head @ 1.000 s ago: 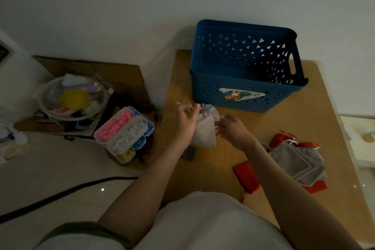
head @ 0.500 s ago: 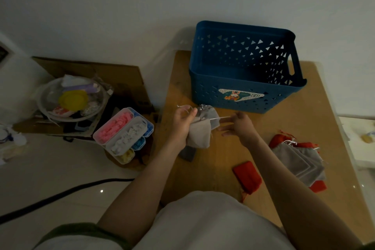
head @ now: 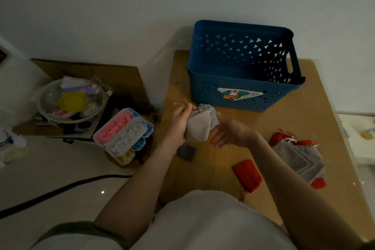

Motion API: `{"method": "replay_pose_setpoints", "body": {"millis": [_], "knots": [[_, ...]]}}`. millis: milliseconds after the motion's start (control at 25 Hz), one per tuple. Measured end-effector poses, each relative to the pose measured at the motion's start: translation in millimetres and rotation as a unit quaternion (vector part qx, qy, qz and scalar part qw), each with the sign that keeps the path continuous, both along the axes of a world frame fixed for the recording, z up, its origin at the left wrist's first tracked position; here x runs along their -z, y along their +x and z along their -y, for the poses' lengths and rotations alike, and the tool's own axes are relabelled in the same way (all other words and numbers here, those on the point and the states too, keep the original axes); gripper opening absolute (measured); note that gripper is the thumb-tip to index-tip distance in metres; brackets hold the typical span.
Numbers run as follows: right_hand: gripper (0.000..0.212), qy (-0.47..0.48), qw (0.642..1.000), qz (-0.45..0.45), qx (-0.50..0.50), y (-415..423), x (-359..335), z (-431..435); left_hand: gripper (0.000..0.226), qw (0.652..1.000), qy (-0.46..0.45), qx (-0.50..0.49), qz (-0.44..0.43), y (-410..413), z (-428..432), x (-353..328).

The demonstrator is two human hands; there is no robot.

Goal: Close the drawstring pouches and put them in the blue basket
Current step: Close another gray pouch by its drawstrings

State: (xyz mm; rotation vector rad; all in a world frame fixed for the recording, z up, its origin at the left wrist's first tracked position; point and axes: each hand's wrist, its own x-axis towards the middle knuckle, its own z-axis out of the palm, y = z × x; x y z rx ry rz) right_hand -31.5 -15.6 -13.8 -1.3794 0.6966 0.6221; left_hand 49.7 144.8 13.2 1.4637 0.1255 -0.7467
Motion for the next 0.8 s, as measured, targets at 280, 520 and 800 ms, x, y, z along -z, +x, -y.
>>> {"method": "replay_pose_setpoints", "body": {"millis": [280,520,800], "knots": [[0.067,0.257,0.942,0.151,0.155,17,-4,-21,0.032,0.998,0.019,0.052,0.003,1,3,5],[0.03,0.146,0.941,0.237,0.191,12,3,-14,0.031,0.998,0.056,0.028,-0.012,4,-1,9],[0.075,0.195,0.942,0.228,0.15,15,8,-15,0.029,0.998,0.059,0.018,-0.004,2,-2,14]]}}
